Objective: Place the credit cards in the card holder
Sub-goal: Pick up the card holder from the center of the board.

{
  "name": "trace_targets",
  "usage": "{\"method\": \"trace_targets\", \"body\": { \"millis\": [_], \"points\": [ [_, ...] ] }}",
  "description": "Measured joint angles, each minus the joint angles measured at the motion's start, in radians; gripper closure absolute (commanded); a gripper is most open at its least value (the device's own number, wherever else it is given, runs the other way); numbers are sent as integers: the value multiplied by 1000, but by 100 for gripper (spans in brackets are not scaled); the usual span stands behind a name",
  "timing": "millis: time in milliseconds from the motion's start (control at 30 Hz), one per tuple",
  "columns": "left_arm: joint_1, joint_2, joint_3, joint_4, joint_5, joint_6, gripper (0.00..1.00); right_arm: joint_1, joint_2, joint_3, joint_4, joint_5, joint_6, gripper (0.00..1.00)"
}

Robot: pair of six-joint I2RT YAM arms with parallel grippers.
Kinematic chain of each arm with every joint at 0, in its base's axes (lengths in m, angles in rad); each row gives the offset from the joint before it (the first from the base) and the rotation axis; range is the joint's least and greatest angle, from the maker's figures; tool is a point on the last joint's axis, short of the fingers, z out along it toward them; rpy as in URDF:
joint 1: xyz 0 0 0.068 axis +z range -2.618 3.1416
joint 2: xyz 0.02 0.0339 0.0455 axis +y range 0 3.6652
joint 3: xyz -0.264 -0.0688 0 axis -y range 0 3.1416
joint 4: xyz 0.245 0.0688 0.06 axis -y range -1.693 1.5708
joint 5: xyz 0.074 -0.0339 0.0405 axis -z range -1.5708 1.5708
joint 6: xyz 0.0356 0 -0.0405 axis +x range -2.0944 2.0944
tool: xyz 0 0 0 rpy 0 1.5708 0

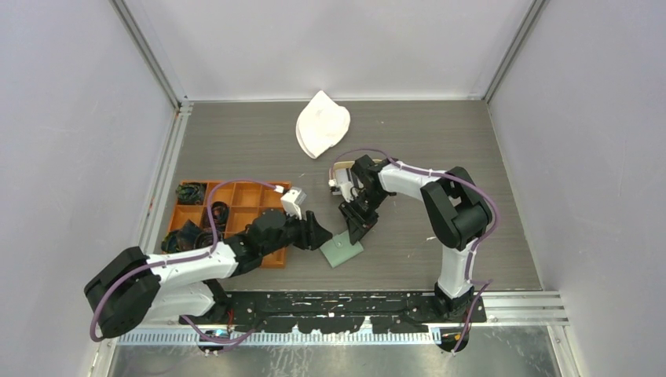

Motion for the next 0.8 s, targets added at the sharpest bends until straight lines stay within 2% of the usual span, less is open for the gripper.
{"method": "trace_targets", "body": {
  "millis": [167, 233, 467, 600, 800],
  "points": [
    [-4, 29, 2, -72, 11, 8, 42, 5, 6, 10, -1, 15, 9, 93],
    [-5, 32, 2, -89, 11, 3, 40, 5, 6, 18, -5, 12, 16, 99],
    [-6, 9, -29, -86, 17, -28, 37, 5, -11, 26, -29, -21, -65, 99],
    [-6, -70, -86, -59, 32, -19, 36, 5, -97, 9, -65, -71, -232, 99],
    [-6, -179, -211, 96, 100, 40, 34, 6, -333, -62, -158, -135, -534, 99]
  ]
}}
